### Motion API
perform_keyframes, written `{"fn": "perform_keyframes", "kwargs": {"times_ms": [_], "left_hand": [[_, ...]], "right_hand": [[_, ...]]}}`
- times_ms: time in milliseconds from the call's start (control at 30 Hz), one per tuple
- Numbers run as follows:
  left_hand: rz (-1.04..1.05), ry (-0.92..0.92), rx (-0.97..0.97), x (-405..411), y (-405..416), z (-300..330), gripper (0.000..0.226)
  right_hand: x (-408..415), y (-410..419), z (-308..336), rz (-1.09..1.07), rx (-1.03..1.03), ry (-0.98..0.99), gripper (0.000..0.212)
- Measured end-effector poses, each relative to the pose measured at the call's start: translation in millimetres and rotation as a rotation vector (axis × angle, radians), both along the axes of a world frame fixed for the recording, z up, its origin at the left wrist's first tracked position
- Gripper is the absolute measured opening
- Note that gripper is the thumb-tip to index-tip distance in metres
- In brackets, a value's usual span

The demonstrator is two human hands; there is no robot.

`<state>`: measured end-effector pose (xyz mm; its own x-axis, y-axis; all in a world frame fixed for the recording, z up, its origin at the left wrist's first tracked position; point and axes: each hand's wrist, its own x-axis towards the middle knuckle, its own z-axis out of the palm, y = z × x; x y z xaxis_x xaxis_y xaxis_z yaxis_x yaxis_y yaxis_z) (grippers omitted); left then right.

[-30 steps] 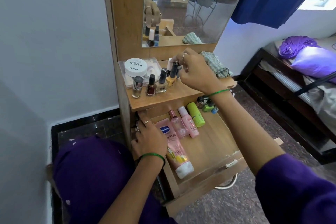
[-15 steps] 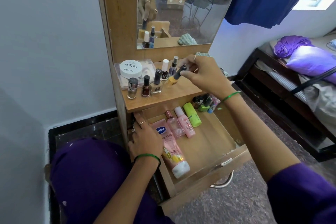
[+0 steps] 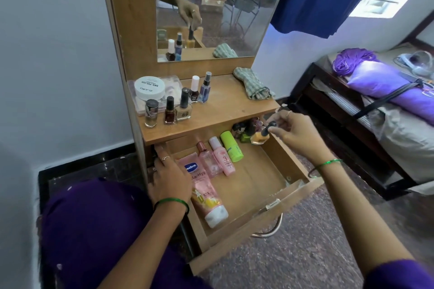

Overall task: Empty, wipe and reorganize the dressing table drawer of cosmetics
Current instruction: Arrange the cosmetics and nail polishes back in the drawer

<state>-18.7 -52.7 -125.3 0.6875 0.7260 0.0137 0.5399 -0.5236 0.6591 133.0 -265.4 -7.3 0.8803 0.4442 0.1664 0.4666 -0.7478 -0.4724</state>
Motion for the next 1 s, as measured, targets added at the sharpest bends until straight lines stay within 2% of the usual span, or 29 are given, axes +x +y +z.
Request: {"fn": "perform_keyframes", "kwargs": {"times_ms": [100, 267, 500, 733, 1000], "left_hand": [[-0.002, 0.011, 0.005, 1, 0, -1, 0.047], [-0.003, 0.016, 0.010, 0, 0, -2, 0.045], [-0.002, 0.018, 0.011, 0, 0, -2, 0.049], [-0.004, 0.045, 0.012, 1, 0, -4, 0.044], [-0.002, 0.019, 0.017, 0, 0, -2, 0.050]], "right_hand": [[7, 2, -23, -0.002, -0.055, 0.054, 0.011], [12, 20, -37, -0.034, -0.095, 0.033, 0.007], [26, 37, -51, -0.034, -0.143, 0.065, 0.015], [31, 49, -56, -0.090, -0.098, 0.115, 0.012], [32, 54, -66, -0.140, -0.087, 0.126, 0.012]]}}
